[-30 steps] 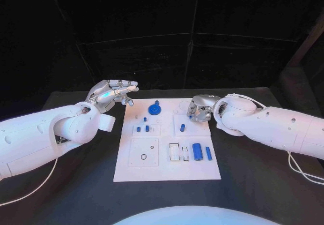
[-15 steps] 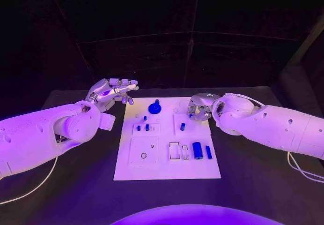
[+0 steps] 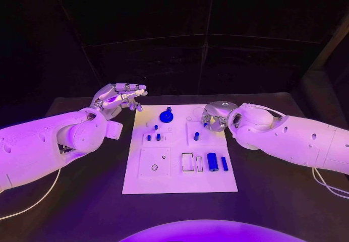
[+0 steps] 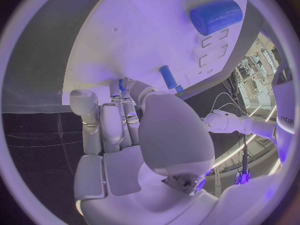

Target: Assemble the parts on the task board

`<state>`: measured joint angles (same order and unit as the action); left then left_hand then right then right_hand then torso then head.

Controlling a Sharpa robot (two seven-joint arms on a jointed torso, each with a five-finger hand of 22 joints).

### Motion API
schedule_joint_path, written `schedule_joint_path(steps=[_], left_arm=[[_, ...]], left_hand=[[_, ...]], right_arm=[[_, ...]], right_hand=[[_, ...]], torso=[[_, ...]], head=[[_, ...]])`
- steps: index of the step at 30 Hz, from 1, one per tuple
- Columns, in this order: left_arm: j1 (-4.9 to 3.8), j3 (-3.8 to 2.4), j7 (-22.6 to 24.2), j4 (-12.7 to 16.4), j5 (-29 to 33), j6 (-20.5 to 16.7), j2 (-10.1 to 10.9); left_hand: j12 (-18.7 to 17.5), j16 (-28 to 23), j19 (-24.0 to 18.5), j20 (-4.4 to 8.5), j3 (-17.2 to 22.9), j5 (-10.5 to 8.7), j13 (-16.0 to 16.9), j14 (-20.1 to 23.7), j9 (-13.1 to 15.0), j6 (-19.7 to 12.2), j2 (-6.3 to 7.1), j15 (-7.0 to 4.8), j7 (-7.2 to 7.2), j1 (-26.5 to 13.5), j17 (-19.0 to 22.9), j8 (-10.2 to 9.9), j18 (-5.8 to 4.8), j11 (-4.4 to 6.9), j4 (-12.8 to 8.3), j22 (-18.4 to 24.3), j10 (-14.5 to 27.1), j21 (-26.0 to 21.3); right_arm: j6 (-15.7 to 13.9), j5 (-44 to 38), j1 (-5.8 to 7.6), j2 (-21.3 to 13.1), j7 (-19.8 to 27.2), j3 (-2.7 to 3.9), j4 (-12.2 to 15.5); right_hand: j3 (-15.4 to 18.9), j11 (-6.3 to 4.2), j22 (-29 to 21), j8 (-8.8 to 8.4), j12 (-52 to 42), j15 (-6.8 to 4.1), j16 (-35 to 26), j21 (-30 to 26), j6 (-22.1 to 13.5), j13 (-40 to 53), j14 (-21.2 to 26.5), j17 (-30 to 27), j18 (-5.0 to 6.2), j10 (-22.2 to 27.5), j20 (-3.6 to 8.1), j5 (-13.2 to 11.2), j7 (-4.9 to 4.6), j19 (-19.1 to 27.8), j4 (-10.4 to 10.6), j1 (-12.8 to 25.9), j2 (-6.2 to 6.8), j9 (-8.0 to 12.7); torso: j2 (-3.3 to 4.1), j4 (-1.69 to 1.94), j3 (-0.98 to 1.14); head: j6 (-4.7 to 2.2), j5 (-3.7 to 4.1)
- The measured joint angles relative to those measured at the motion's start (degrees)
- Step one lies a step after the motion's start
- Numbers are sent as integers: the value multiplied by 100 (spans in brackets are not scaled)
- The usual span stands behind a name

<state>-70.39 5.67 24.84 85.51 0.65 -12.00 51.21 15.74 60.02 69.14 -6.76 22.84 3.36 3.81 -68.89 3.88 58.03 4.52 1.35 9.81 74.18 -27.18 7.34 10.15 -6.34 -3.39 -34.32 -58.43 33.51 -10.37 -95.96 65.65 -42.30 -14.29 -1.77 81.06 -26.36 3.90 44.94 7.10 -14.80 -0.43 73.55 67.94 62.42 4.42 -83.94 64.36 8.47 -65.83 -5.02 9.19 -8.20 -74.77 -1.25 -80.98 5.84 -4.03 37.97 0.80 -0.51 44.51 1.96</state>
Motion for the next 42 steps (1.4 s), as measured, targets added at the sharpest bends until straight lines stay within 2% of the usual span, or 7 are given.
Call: schedule_joint_path(steps=[16,23,29,33,39,40,42], left_arm=[[0,0,40,-33,3,-41,14],[0,0,41,-44,4,-44,17],[0,0,41,-69,5,-46,-8],[-1,0,41,-76,5,-46,-48],[-1,0,41,-97,6,-45,-117],[-1,0,41,-100,6,-45,-125],[-1,0,41,-107,6,-45,-141]], left_hand=[[0,0,0,0,0,0,0,0,0,0,0,0,0,0,-1,0,-1,0,0,-1,0,0],[0,1,0,0,-32,0,0,20,0,1,0,20,0,0,11,0,-1,0,0,6,-1,-41],[0,1,0,0,-32,0,0,20,0,0,0,20,0,0,11,0,-2,0,0,5,-1,-41],[0,1,0,0,-31,0,0,20,-1,0,0,20,0,0,11,0,-2,0,0,5,-1,-41],[0,1,0,0,-31,0,0,19,0,1,0,20,0,0,11,0,-2,0,-1,5,-1,-41],[0,1,0,0,-31,0,0,19,-1,1,0,20,0,0,11,0,-2,0,0,5,-1,-41],[0,1,0,0,-31,0,0,20,-1,1,0,20,0,0,11,0,-2,0,-1,4,-1,-41]], right_arm=[[-356,-5,7,-334,-7,17,549],[-546,116,26,-502,11,131,1002],[-887,261,30,-447,141,161,1461],[-1000,393,30,-277,233,167,1557],[-1020,597,25,129,367,152,1530],[-1016,625,20,188,389,147,1506],[-1007,672,5,281,432,119,1461]], right_hand=[[-16,20,67,0,0,0,0,39,0,-12,0,10,0,-20,0,-18,0,-41,16,4,4,1],[-96,-2,92,0,0,-21,0,79,41,-32,-22,19,0,-41,0,52,1,-40,-15,26,26,3],[-141,-1,161,-1,0,-21,22,111,80,-42,-22,44,0,-83,0,116,5,-40,-30,26,26,8],[-155,-1,171,-1,23,-21,22,111,80,-42,-22,44,0,-83,21,116,5,-62,-44,26,26,9],[-155,-1,171,-1,23,-21,22,111,80,-42,-21,43,0,-83,21,116,5,-61,-44,26,26,10],[-155,-1,171,-1,23,-21,22,111,80,-42,-21,43,0,-83,21,116,5,-61,-44,26,26,11],[-170,-1,171,-1,23,-21,22,111,80,-42,-21,43,0,-82,21,116,5,-61,-29,26,26,12]], torso=[[-8,5,-7],[-8,4,-8],[-5,5,-8],[-5,17,-14],[5,19,-14],[7,19,-14],[9,19,-14]], head=[[-16,20],[-27,2],[-34,-30],[-34,-84],[-3,-259],[9,-307],[34,-376]])
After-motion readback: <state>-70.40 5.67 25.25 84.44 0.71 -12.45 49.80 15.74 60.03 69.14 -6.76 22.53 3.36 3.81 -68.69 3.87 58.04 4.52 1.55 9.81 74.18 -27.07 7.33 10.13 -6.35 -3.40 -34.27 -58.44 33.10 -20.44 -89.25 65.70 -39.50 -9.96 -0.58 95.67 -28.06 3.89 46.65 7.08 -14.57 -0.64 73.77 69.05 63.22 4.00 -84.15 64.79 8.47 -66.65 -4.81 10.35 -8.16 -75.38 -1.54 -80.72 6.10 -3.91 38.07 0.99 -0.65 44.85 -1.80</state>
